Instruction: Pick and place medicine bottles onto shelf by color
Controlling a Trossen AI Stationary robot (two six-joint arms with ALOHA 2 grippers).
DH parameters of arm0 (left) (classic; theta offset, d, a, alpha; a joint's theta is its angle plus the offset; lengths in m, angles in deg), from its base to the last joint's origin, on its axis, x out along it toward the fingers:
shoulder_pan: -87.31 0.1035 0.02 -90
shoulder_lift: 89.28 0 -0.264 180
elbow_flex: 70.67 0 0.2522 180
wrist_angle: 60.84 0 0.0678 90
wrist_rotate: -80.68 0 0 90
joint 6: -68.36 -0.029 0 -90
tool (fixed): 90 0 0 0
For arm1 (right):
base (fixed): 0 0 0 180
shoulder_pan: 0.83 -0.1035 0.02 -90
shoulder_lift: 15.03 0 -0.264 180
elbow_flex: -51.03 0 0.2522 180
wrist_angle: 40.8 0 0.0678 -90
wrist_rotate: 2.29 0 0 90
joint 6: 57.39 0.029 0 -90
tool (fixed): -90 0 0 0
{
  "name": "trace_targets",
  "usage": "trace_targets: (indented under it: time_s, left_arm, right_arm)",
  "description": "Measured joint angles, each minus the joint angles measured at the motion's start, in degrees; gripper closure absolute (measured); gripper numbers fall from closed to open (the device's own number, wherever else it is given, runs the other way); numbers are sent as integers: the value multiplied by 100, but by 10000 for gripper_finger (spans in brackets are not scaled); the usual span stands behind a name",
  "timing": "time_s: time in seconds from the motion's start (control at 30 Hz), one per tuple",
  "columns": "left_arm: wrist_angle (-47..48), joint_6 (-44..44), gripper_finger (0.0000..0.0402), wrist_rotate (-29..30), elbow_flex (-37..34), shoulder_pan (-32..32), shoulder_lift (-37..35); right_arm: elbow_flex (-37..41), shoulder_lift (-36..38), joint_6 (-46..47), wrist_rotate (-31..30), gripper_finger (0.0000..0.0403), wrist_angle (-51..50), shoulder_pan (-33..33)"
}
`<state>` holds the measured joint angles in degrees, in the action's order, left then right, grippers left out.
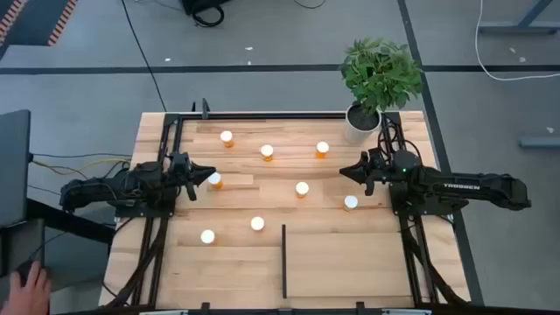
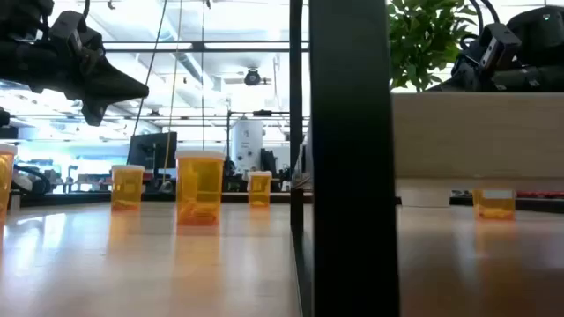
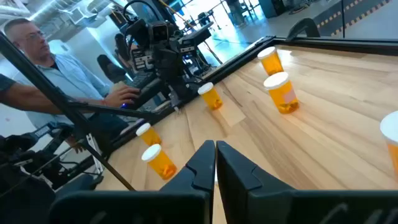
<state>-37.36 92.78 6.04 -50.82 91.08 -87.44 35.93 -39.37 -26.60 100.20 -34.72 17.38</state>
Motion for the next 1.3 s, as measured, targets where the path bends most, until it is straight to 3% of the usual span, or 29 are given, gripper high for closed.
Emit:
trace_targets:
  time_s: [1.3]
  left_arm:
    - [-1, -4, 370, -1, 0, 1, 1]
  right_arm:
    - [0, 0, 0, 0, 382, 0, 0]
